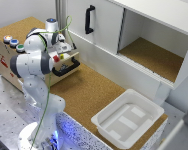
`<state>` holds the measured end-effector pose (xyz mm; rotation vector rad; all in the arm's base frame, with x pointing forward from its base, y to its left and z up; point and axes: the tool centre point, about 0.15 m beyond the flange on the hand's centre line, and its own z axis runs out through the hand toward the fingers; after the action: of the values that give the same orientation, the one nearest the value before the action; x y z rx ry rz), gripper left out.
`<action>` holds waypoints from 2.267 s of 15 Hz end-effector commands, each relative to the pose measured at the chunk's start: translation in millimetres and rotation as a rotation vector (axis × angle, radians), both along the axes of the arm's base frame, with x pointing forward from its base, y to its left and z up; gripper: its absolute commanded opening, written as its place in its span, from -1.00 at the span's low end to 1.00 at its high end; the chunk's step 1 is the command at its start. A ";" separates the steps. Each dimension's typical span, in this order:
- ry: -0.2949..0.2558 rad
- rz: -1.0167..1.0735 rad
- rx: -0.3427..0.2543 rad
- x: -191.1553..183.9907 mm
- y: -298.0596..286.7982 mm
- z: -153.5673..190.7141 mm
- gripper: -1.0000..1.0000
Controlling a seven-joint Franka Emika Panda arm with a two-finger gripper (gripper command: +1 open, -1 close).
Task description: Place the pink object inside the right cabinet
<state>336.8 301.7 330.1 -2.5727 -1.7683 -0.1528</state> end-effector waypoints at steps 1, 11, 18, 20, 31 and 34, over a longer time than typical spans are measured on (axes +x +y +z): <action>-0.014 -0.048 -0.021 4.8 0.1 -9.3 -1.00; -0.134 -0.386 0.077 14.7 -46.9 109.5 -1.00; -0.217 -0.791 0.045 3.6 -161.9 164.5 -1.00; -0.220 -0.908 0.073 -0.9 -203.4 158.1 -1.00; -0.276 -1.230 0.082 41.5 -409.6 137.4 -1.00; -0.306 -1.312 0.046 64.0 -444.2 149.0 -1.00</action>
<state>364.9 -77.4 474.8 -3.2412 0.0969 -0.5645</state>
